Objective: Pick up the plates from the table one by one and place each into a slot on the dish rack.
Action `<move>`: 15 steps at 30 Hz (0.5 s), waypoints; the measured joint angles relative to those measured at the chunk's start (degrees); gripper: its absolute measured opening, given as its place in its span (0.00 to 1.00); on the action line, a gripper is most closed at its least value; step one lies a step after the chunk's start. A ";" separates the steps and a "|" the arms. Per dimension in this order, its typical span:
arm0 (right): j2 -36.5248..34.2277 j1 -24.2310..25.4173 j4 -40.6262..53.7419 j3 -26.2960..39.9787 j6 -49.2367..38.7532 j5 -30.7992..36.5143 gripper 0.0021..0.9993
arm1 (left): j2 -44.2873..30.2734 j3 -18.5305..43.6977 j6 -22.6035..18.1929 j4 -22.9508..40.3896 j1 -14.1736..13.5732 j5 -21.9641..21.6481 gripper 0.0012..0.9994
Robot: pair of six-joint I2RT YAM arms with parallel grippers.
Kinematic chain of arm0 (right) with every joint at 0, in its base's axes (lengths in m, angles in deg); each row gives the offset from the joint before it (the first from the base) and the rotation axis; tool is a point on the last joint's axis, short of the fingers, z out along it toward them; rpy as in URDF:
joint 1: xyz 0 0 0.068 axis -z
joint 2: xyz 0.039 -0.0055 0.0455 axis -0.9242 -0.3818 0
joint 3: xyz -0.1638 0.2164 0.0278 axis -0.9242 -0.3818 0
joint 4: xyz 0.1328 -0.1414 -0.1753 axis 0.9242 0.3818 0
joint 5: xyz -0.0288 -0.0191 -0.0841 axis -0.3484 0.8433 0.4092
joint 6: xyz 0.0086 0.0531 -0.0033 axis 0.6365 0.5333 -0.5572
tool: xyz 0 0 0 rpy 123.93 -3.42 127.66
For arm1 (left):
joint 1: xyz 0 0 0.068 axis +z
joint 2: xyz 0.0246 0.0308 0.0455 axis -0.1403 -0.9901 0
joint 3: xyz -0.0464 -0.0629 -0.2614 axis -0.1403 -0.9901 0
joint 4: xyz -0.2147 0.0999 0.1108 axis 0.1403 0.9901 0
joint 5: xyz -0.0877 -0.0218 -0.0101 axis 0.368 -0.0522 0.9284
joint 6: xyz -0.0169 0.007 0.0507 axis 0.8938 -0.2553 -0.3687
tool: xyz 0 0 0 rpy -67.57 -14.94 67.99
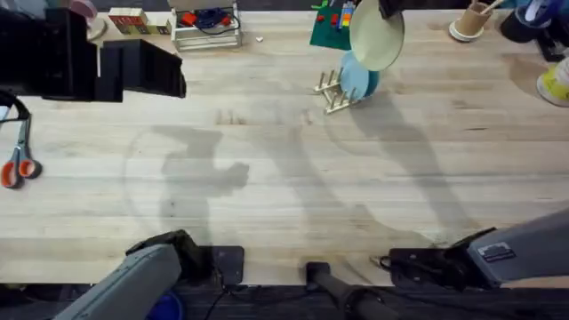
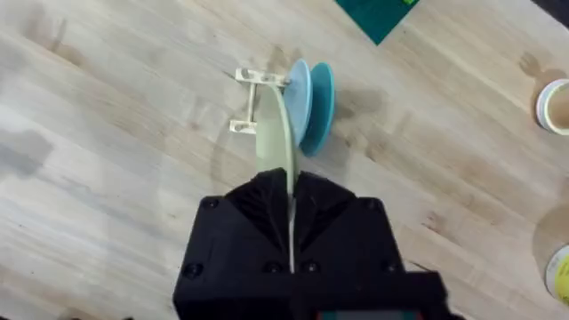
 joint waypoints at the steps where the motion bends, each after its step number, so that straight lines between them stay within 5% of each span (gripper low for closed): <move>1: 0.00 0.00 -0.23 0.00 0.00 0.00 0.03 | 0.00 0.00 -0.02 0.00 0.00 0.00 1.00; 15: -1.60 0.00 -2.12 0.00 -0.88 0.02 0.03 | 0.00 0.00 -0.02 0.00 0.00 0.00 1.00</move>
